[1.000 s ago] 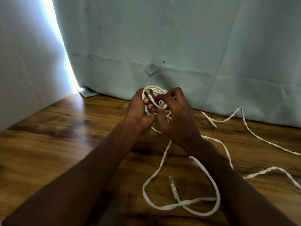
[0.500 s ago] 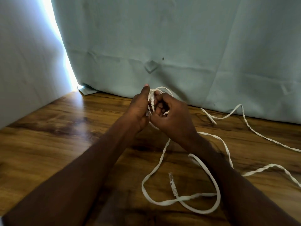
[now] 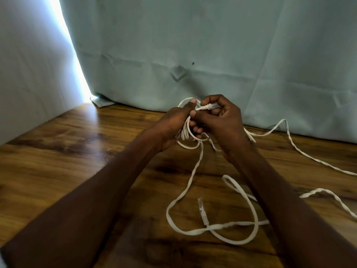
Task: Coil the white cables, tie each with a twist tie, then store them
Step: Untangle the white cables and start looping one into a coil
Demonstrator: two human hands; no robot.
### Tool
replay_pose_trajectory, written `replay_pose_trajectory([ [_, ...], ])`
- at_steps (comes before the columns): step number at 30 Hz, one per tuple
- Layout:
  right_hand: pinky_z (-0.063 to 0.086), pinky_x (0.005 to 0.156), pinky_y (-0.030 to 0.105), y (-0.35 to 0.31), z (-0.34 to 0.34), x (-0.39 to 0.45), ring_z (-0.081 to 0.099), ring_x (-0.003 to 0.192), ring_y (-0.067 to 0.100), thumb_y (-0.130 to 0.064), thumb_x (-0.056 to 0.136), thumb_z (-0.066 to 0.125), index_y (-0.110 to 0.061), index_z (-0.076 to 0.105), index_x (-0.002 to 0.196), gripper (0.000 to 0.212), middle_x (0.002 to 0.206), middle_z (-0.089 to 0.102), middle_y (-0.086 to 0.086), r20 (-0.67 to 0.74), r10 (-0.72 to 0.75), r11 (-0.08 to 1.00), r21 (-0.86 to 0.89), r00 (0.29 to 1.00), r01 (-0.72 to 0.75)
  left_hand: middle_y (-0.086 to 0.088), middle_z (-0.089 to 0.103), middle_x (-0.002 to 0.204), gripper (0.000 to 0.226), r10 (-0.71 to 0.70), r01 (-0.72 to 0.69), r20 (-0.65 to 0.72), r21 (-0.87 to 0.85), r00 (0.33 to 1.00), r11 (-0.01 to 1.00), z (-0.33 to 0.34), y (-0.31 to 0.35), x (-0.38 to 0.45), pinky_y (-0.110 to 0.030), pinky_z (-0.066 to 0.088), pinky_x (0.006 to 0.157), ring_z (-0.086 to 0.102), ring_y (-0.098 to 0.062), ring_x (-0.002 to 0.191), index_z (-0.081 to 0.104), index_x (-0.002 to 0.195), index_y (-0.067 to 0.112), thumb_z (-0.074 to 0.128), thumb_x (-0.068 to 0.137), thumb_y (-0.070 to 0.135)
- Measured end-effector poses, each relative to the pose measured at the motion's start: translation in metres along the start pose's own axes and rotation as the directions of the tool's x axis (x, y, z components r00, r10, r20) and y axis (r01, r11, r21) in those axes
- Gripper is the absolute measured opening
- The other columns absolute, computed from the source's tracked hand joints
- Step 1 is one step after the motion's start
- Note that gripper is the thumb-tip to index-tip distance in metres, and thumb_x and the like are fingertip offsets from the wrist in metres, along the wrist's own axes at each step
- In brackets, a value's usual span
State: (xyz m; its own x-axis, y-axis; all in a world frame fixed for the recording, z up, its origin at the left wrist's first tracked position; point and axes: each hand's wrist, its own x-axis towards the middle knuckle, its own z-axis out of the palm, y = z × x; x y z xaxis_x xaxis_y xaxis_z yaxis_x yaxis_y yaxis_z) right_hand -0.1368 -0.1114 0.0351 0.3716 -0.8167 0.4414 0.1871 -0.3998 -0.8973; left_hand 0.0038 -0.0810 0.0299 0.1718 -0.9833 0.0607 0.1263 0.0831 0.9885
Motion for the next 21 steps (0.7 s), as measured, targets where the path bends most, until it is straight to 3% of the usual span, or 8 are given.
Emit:
replay_pose_trajectory([
  [3, 0.062, 0.062, 0.041, 0.008, 0.000, 0.003, 0.073, 0.065, 0.028, -0.004, 0.081, 0.085, -0.007, 0.067, 0.103, 0.029, 0.079, 0.073, 0.015, -0.055, -0.128, 0.982, -0.148, 0.990, 0.119, -0.011, 0.054, 0.059, 0.057, 0.029, -0.028, -0.026, 0.041, 0.999, 0.999, 0.001, -0.001, 0.000, -0.027, 0.053, 0.056, 0.058, -0.020, 0.051, 0.064, 0.092, 0.000, 0.042, 0.108, 0.049],
  [6, 0.055, 0.074, 0.025, 0.016, -0.006, 0.009, 0.069, 0.082, 0.011, -0.022, 0.073, 0.093, -0.020, 0.073, 0.090, 0.026, 0.091, 0.072, -0.002, -0.194, -0.236, 0.916, -0.371, 0.952, 0.151, -0.002, 0.037, 0.045, 0.052, 0.048, -0.048, 0.001, -0.003, 0.999, 0.999, 0.000, 0.002, -0.001, -0.029, 0.048, 0.058, 0.051, -0.020, 0.046, 0.057, 0.083, 0.006, 0.038, 0.110, 0.047],
  [9, 0.049, 0.082, 0.021, 0.018, -0.010, 0.011, 0.063, 0.099, 0.010, -0.033, 0.077, 0.089, -0.029, 0.069, 0.102, 0.033, 0.108, 0.064, -0.006, -0.134, -0.282, 0.846, -0.502, 0.950, 0.180, 0.001, 0.032, 0.041, 0.048, 0.024, -0.018, 0.086, -0.065, 0.996, 0.998, 0.000, 0.006, -0.004, -0.025, 0.044, 0.051, 0.043, -0.017, 0.040, 0.052, 0.079, 0.011, 0.038, 0.111, 0.043],
  [11, 0.054, 0.089, 0.027, 0.021, -0.007, 0.011, 0.065, 0.105, 0.008, -0.033, 0.088, 0.080, -0.026, 0.066, 0.119, 0.035, 0.114, 0.066, -0.006, -0.015, -0.208, 0.879, -0.442, 0.978, 0.180, 0.002, 0.031, 0.040, 0.046, 0.000, 0.014, 0.121, -0.117, 0.993, 0.993, -0.001, 0.007, -0.006, -0.023, 0.043, 0.047, 0.041, -0.016, 0.037, 0.055, 0.082, 0.010, 0.038, 0.111, 0.042],
  [14, 0.060, 0.086, 0.044, 0.025, -0.004, 0.010, 0.071, 0.098, 0.015, -0.034, 0.095, 0.071, -0.022, 0.067, 0.116, 0.024, 0.108, 0.072, -0.004, 0.019, -0.166, 0.900, -0.407, 0.986, 0.159, 0.003, 0.031, 0.040, 0.043, -0.038, 0.056, 0.167, -0.106, 0.985, 0.993, -0.003, 0.008, -0.007, -0.026, 0.043, 0.050, 0.042, -0.016, 0.037, 0.061, 0.089, 0.013, 0.040, 0.110, 0.045],
  [16, 0.060, 0.082, 0.042, 0.025, -0.004, 0.009, 0.071, 0.093, 0.015, -0.035, 0.095, 0.071, -0.021, 0.069, 0.110, 0.020, 0.102, 0.073, -0.004, -0.006, -0.201, 0.886, -0.427, 0.980, 0.179, 0.004, 0.031, 0.041, 0.044, -0.058, 0.082, 0.201, -0.112, 0.978, 0.990, -0.006, 0.009, -0.008, -0.026, 0.040, 0.052, 0.041, -0.015, 0.039, 0.061, 0.086, 0.016, 0.042, 0.109, 0.048],
  [19, 0.055, 0.076, 0.025, 0.021, -0.003, 0.008, 0.070, 0.088, 0.004, -0.042, 0.099, 0.066, -0.023, 0.070, 0.108, 0.021, 0.096, 0.074, -0.009, 0.014, -0.216, 0.872, -0.447, 0.976, 0.199, 0.006, 0.031, 0.039, 0.048, -0.059, 0.118, 0.277, -0.203, 0.959, 0.972, -0.009, 0.012, -0.009, -0.021, 0.039, 0.049, 0.040, -0.011, 0.038, 0.062, 0.085, 0.016, 0.039, 0.108, 0.052],
  [21, 0.054, 0.071, 0.026, 0.020, -0.001, 0.007, 0.070, 0.082, 0.005, -0.044, 0.101, 0.061, -0.021, 0.068, 0.105, 0.024, 0.090, 0.073, -0.006, 0.000, -0.203, 0.886, -0.426, 0.979, 0.184, 0.006, 0.031, 0.038, 0.048, -0.047, 0.131, 0.297, -0.269, 0.954, 0.954, -0.007, 0.011, -0.009, -0.021, 0.043, 0.046, 0.042, -0.008, 0.037, 0.062, 0.093, 0.013, 0.036, 0.109, 0.051],
])
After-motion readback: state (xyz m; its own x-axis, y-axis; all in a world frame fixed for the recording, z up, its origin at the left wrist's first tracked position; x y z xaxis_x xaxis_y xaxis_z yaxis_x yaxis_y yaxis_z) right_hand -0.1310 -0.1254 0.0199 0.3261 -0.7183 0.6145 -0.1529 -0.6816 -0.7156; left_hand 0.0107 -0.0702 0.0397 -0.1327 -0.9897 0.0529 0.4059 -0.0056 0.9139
